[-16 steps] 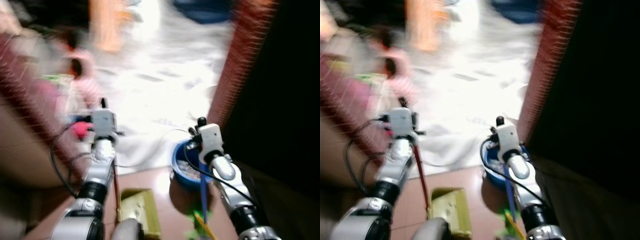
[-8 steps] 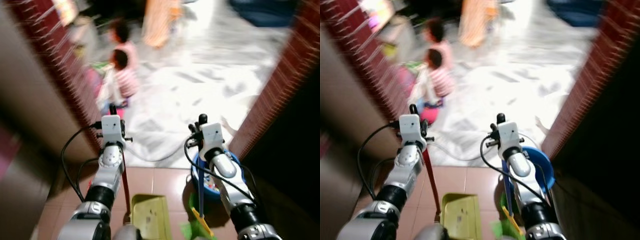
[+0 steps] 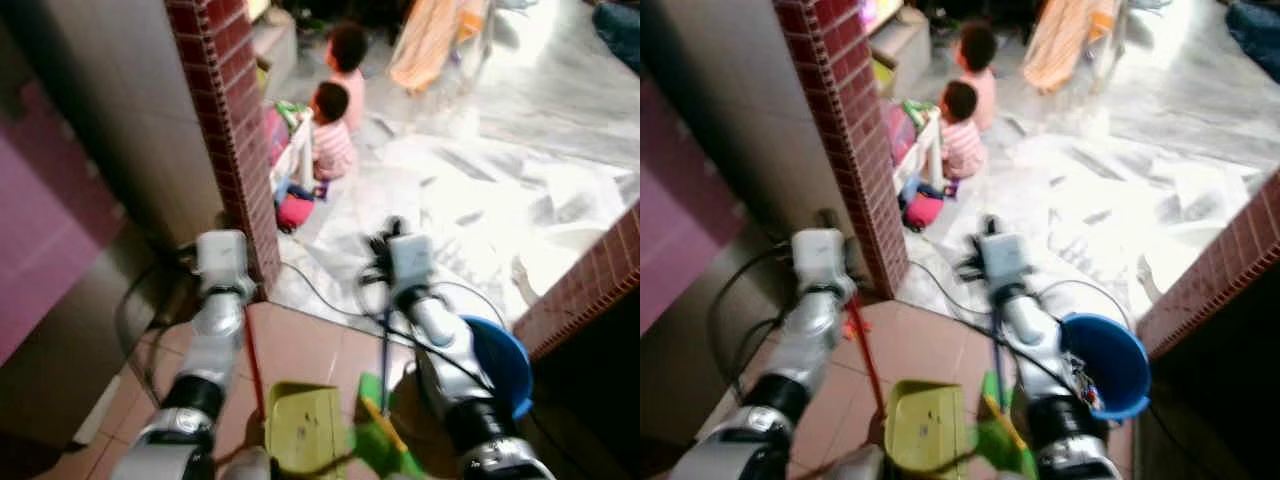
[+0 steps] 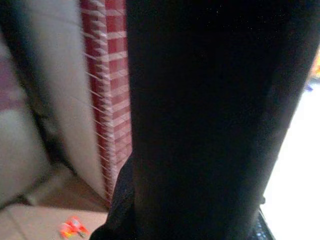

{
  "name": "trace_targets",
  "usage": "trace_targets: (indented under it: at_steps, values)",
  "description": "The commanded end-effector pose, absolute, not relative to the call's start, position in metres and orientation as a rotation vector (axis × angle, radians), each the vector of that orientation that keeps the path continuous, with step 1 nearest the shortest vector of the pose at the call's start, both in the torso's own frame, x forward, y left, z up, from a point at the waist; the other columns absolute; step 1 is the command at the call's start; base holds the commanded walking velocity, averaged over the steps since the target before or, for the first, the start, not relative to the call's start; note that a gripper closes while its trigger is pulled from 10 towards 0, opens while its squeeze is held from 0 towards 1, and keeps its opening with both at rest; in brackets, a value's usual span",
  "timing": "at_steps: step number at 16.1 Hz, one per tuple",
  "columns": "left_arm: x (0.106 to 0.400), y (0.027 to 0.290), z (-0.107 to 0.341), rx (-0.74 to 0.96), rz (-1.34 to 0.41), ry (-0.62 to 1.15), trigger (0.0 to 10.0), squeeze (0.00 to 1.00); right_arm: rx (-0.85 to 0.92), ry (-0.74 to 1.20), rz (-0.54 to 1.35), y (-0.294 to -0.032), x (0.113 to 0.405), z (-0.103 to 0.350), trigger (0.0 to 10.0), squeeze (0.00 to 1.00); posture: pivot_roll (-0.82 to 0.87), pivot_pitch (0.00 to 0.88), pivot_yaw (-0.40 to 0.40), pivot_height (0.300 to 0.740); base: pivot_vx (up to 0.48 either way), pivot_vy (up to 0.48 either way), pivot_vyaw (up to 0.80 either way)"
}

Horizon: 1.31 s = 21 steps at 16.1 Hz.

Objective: Sweep floor

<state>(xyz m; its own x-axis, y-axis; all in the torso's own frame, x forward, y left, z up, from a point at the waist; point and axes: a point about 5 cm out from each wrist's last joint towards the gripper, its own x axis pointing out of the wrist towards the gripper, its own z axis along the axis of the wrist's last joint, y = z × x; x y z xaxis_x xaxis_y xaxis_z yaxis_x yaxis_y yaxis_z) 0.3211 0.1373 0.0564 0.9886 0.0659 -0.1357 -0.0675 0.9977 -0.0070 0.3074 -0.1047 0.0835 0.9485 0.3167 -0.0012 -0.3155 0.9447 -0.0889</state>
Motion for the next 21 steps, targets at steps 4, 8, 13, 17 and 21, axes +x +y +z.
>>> trace_targets:
  at_steps: [4, 8, 13, 17, 21]
  values:
    - [0.326, 0.132, 0.067, 0.009, 0.043, 0.092, 10.0, 0.0, -0.047, -0.113, 0.335, -0.099, 0.313, 0.103, 10.0, 0.0, -0.08, 0.0, 0.062, 0.74, 0.0, 0.0, 0.6]
    - [0.333, 0.13, 0.082, -0.023, 0.054, 0.042, 10.0, 0.0, -0.04, -0.117, 0.319, -0.101, 0.314, 0.105, 10.0, 0.0, -0.08, 0.0, 0.063, 0.74, 0.0, 0.463, 0.0]
    - [0.338, 0.125, 0.094, -0.042, 0.05, 0.009, 10.0, 0.0, -0.038, -0.125, 0.308, -0.103, 0.316, 0.107, 10.0, 0.0, -0.08, 0.0, 0.065, 0.74, 0.0, 0.476, 0.0]
    - [0.338, 0.123, 0.095, -0.041, 0.047, 0.012, 10.0, 0.0, -0.036, -0.132, 0.307, -0.103, 0.316, 0.108, 10.0, 0.0, -0.09, 0.0, 0.066, 0.74, 0.0, 0.476, 0.0]
    - [0.338, 0.125, 0.097, -0.026, 0.06, 0.014, 10.0, 0.0, -0.034, -0.138, 0.301, -0.103, 0.317, 0.109, 10.0, 0.0, -0.08, 0.0, 0.069, 0.74, 0.0, 0.478, 0.0]
